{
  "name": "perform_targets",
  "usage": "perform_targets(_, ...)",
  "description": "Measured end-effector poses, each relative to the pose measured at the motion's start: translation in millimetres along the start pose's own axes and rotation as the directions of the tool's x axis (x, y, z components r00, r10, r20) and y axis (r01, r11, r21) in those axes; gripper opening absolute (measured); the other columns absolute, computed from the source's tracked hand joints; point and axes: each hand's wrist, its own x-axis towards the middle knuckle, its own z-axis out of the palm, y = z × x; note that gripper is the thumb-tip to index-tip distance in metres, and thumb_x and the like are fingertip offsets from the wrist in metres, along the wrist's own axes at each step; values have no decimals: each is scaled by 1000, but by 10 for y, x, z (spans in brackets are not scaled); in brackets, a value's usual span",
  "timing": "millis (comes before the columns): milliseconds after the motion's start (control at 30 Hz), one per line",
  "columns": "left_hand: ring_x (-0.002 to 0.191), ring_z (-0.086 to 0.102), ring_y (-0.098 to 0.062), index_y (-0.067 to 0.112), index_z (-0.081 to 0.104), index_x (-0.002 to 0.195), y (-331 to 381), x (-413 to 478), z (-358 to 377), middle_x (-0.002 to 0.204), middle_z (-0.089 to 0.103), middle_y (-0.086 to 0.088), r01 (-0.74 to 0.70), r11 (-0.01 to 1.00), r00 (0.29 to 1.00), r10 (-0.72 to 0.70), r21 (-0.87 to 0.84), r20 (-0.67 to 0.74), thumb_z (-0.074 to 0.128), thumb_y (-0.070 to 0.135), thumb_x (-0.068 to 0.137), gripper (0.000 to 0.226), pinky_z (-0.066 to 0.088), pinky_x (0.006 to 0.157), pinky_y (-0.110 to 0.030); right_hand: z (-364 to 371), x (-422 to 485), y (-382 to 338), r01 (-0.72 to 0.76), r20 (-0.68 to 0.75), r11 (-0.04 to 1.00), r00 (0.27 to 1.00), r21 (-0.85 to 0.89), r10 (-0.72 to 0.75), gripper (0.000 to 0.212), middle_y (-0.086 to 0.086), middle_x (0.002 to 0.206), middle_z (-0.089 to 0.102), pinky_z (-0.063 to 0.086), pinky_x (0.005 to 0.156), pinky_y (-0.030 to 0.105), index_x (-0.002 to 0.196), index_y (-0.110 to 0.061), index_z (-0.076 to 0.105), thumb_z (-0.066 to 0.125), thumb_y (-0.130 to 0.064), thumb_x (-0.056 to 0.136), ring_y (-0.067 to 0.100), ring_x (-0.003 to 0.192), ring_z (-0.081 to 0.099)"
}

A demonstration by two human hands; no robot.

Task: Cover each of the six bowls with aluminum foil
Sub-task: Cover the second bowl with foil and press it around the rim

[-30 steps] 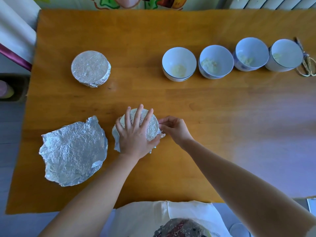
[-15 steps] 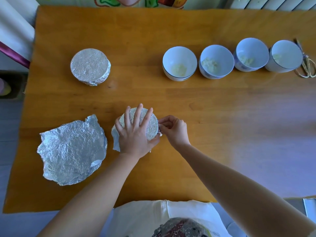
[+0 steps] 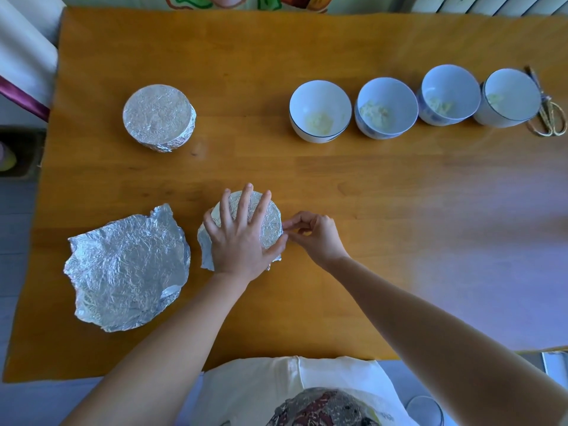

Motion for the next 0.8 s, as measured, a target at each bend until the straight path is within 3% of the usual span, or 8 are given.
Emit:
perform_targets(167,145,24,-40,34,27,155,20,2,-11,163,26,-3,15,1000,1000,-15,-2,-1,29,77,87,81,26,102,-60,-5,148,-66,-9,-9,1000,1000,-9,9,17,-8,72,69,44,65,11,82,-14,69,74,2,76,0,65,61)
perform_targets(267,145,25,-40,34,27,155,28,0,-9,162,26,-3,30,1000,1000,-30,-4,-3,29,76,87,81,26,102,-60,34,124,-49,-18,-28,1000,999,4,18,14,-3,79,71,43,66,11,88,-10,71,73,1,78,2,69,62)
perform_targets(433,145,24,-40,33,28,155,37,-1,-10,163,26,-3,48,999,999,-48,-8,-5,30,74,87,80,28,102,-60,111,45,-16,-47,-93,999,995,-8,46,12,-11,80,67,40,61,11,85,-13,74,70,-2,82,-3,62,53)
perform_targets(533,146,23,-40,34,27,155,39,3,-6,163,25,-3,50,999,999,-50,-3,3,30,74,86,79,28,102,-60,160,-4,14,-59,-117,998,992,-26,55,13,-11,84,68,38,60,11,87,-13,73,69,-1,81,-2,62,52)
perform_targets(667,146,23,-40,34,28,155,44,2,-6,163,26,-3,58,998,998,-58,-8,6,30,73,86,79,28,103,-61,250,-40,-8,-79,-164,996,984,-35,73,26,-18,73,62,45,66,16,86,-19,68,62,5,79,5,75,58)
perform_targets(800,145,24,-39,33,29,154,68,5,-21,162,27,-3,98,995,995,-98,-15,10,29,73,86,79,29,102,-60,304,9,-89,-140,-192,990,972,7,139,25,-13,72,62,42,55,7,85,-11,68,56,10,78,-9,59,56)
